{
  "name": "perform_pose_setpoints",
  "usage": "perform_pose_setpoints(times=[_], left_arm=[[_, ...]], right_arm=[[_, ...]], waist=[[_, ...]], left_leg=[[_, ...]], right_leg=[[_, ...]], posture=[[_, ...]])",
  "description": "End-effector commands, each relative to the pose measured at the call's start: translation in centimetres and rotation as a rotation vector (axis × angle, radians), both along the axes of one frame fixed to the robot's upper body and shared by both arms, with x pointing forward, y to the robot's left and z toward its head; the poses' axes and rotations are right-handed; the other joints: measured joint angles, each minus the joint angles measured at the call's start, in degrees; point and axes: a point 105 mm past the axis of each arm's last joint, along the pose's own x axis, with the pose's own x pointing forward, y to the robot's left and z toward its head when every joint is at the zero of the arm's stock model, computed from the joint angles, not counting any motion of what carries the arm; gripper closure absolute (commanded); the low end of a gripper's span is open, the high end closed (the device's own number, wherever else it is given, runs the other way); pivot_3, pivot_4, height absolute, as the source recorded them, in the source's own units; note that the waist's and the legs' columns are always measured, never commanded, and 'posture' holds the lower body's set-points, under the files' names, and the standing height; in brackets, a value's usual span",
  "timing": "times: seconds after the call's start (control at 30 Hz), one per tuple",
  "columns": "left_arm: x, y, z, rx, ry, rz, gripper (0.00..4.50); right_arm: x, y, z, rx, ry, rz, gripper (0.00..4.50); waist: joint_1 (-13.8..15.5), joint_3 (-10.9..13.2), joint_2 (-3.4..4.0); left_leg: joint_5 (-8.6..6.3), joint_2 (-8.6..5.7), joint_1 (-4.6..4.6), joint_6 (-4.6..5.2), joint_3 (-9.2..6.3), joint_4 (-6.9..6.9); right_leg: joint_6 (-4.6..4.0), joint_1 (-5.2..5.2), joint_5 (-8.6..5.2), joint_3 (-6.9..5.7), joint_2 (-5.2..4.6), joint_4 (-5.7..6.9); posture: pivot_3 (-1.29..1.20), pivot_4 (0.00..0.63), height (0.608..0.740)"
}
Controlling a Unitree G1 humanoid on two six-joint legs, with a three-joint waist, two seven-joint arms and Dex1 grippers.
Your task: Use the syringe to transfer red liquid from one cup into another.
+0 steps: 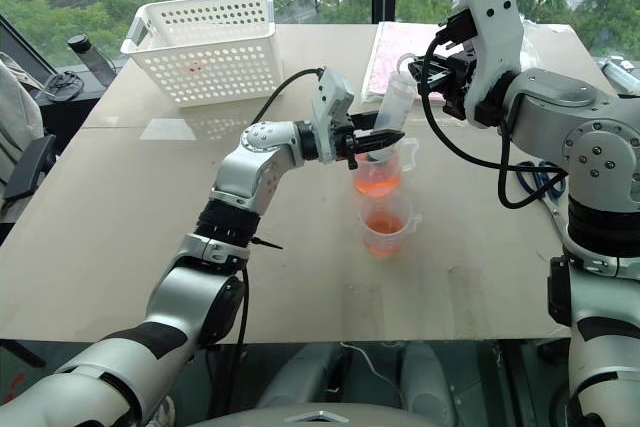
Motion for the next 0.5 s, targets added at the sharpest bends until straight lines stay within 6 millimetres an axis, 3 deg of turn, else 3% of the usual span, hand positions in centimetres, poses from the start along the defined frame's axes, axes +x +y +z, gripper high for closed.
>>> perform_pose_setpoints(times=[0.03, 0.5], left_arm=[[-1.6, -1.9, -2.2, 0.100, 0.045, -0.106, 3.07], [-1.7, -1.7, -2.5, 0.114, 0.051, -0.111, 3.07]], right_arm=[[0.0, -1.4, 2.3, 0.036, -0.090, -0.055, 4.48], [0.8, -4.5, 5.2, 0.070, -0.170, -0.172, 4.48]], waist=[[0.0, 0.0, 0.00], [0.0, 0.0, 0.00]], left_leg=[[0.00, 0.00, 0.00, 0.00, 0.00, 0.00], [0.00, 0.00, 0.00, 0.00, 0.01, -0.01]], right_leg=[[0.00, 0.00, 0.00, 0.00, 0.00, 0.00], [0.00, 0.00, 0.00, 0.01, 0.00, 0.00]], posture=[[0.00, 0.150, 0.740], [0.00, 0.150, 0.740]])
